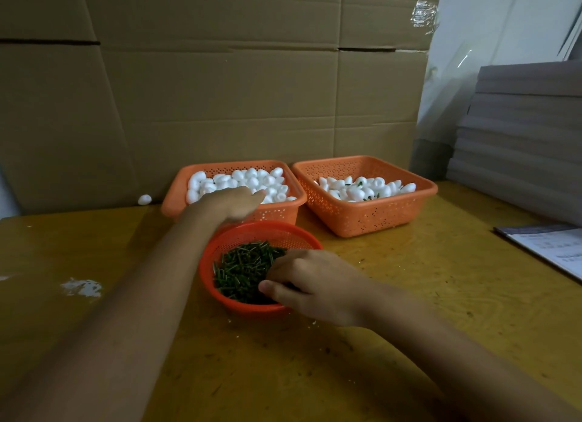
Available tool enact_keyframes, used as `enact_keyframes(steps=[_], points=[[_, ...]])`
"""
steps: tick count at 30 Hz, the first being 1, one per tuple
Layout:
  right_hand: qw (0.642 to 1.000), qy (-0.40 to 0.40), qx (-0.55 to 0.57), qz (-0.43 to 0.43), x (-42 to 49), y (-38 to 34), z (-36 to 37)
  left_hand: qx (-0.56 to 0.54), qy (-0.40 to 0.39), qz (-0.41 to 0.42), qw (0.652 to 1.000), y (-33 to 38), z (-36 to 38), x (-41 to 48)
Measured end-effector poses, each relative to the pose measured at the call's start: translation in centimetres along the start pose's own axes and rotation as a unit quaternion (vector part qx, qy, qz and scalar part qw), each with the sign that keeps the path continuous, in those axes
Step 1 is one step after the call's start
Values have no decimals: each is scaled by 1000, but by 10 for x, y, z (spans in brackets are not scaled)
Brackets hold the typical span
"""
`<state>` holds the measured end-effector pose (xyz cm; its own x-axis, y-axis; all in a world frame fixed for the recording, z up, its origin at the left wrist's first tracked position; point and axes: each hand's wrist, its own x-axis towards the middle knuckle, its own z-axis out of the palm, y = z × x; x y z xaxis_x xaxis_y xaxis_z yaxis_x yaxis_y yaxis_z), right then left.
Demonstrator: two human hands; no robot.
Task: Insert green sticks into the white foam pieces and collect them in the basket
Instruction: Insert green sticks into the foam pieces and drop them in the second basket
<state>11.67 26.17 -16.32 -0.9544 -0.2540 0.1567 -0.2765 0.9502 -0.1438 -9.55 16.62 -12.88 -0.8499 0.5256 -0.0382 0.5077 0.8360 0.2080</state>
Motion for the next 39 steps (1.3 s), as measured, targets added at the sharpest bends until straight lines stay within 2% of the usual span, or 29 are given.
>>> enact_keyframes(steps=[3, 5, 7, 10, 12, 15, 17, 19, 21, 26, 33, 39], points=[[1000, 4, -5, -3, 0, 1, 2, -59, 2, 10, 998, -4, -5, 0], [1000, 5, -7, -1, 1, 1, 3, -142, 56, 41, 987, -7, -7, -4], [1000, 9, 10, 3, 1, 2, 4, -227, 149, 61, 961, -12, -8, -11], [998, 38, 58, 1, 2, 0, 1, -333, 274, 65, 900, -18, -9, -32], [992, 83, 93, 17, 2, -2, 0, -375, 308, 94, 870, -20, -6, -50], [982, 146, 101, 61, 1, 0, 3, -392, 344, 128, 844, -22, 3, -82], [977, 175, 96, 82, 0, 3, 3, -448, 330, 154, 817, -19, 14, -106], [970, 196, 111, 91, 0, 6, 3, -521, 271, 171, 791, -16, 25, -129], [960, 225, 138, 91, 0, 7, 4, -551, 226, 172, 785, -16, 35, -144], [935, 287, 181, 101, 2, 6, 8, -564, 198, 170, 783, -22, 45, -156], [905, 303, 280, 104, 4, 0, 15, -648, 156, 167, 726, -30, 38, -152], [910, 297, 281, 74, 3, -12, 23, -701, 145, 158, 680, -30, 39, -152]])
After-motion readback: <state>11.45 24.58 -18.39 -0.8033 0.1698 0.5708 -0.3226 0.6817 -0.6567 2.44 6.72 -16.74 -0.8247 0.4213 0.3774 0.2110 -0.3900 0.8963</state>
